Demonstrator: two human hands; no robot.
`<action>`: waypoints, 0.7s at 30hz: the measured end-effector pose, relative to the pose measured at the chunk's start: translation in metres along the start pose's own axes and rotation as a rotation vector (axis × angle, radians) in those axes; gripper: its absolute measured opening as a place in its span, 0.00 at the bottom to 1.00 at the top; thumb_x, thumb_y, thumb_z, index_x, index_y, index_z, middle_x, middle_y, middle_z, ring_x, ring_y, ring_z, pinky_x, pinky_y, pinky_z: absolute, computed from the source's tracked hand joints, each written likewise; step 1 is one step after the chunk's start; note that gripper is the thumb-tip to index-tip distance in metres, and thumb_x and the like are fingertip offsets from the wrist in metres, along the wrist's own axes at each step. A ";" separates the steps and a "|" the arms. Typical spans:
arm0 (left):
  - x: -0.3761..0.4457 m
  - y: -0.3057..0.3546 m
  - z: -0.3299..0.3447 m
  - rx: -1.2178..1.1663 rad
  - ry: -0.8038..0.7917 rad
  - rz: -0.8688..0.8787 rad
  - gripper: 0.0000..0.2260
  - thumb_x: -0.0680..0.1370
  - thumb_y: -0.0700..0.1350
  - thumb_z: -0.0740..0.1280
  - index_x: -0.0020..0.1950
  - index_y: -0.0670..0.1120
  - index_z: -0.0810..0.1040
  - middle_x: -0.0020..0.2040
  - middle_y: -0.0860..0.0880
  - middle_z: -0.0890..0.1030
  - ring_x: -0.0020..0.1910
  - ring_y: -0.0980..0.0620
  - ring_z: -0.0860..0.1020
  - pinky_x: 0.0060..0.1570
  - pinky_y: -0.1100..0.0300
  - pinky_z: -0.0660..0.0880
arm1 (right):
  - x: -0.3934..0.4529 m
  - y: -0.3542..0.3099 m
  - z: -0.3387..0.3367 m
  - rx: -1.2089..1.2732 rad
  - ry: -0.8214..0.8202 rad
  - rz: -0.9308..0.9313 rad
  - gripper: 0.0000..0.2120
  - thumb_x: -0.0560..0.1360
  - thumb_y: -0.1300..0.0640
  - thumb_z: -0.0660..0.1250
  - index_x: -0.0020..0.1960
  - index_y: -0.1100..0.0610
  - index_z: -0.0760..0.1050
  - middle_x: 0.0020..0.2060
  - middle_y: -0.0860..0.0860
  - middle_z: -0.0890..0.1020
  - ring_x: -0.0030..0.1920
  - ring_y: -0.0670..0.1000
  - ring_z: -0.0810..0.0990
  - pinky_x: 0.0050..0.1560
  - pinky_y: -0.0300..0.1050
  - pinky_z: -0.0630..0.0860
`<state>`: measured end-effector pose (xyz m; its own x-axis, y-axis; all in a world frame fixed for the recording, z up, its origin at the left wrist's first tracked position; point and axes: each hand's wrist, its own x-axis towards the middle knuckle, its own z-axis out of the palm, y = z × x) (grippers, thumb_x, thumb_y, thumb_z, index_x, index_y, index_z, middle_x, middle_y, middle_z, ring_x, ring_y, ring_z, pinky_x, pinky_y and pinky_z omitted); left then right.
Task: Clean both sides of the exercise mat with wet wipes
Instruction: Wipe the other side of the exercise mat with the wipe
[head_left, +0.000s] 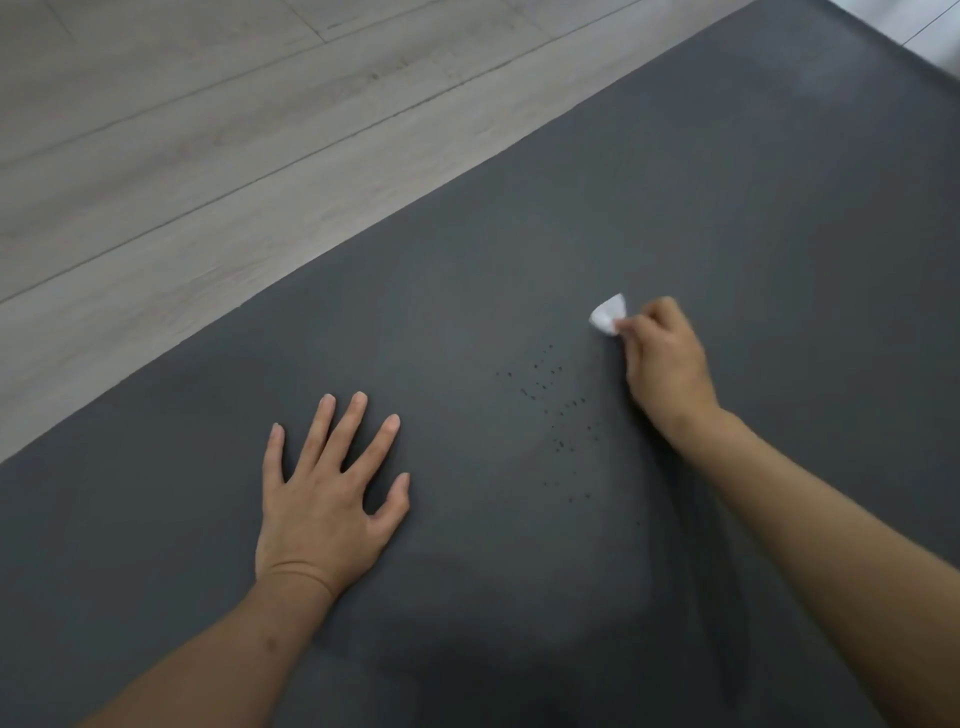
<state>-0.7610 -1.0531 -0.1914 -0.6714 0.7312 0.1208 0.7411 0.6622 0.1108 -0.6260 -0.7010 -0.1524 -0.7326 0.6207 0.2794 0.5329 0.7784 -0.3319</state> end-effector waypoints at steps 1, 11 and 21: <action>-0.001 0.001 0.000 0.000 0.000 0.001 0.27 0.79 0.62 0.55 0.77 0.58 0.72 0.82 0.51 0.64 0.82 0.47 0.59 0.78 0.34 0.52 | 0.001 0.002 0.000 -0.002 0.046 0.077 0.11 0.81 0.57 0.61 0.48 0.63 0.77 0.43 0.52 0.72 0.42 0.55 0.73 0.44 0.55 0.75; -0.001 0.001 0.000 -0.012 0.000 0.001 0.27 0.79 0.62 0.56 0.77 0.57 0.72 0.82 0.50 0.64 0.82 0.47 0.59 0.78 0.33 0.53 | -0.098 -0.066 -0.005 0.103 -0.224 -0.525 0.07 0.80 0.63 0.63 0.54 0.62 0.80 0.48 0.57 0.78 0.46 0.58 0.76 0.47 0.51 0.77; -0.001 0.000 0.000 -0.010 -0.014 -0.005 0.28 0.79 0.62 0.55 0.78 0.58 0.71 0.82 0.50 0.63 0.83 0.47 0.58 0.78 0.34 0.52 | -0.121 -0.091 -0.001 0.269 -0.167 -0.205 0.08 0.82 0.59 0.63 0.54 0.60 0.80 0.45 0.51 0.75 0.46 0.51 0.74 0.48 0.44 0.74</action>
<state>-0.7600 -1.0534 -0.1915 -0.6747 0.7304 0.1062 0.7379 0.6640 0.1208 -0.5854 -0.8467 -0.1549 -0.8834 0.4134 0.2208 0.2540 0.8183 -0.5156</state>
